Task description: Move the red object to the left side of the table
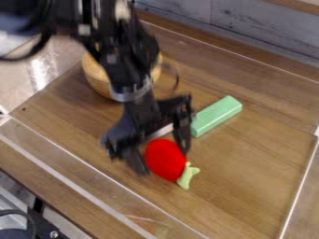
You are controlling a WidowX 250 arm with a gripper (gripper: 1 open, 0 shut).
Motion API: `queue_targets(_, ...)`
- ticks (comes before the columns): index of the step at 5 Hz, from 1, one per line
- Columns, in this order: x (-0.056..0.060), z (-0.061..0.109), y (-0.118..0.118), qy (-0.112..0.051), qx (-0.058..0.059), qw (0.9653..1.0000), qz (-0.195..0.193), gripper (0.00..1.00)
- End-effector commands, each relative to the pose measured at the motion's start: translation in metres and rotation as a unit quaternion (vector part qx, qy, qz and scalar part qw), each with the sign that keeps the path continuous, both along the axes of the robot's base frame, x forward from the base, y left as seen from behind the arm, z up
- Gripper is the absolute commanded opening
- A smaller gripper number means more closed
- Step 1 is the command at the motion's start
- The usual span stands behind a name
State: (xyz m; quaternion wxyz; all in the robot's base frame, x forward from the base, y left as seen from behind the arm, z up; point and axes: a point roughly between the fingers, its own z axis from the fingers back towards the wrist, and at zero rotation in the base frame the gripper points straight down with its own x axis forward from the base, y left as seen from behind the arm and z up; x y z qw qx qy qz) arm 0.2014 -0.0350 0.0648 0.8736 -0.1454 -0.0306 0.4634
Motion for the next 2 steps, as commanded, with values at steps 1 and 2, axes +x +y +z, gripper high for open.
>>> queue_targets(1, 0.000, -0.009, -0.014, -0.021, 0.005, 0.9996, -0.018, 1.00)
queue_targets(2, 0.001, 0.007, -0.011, -0.019, 0.017, 0.9980, -0.058, 1.00)
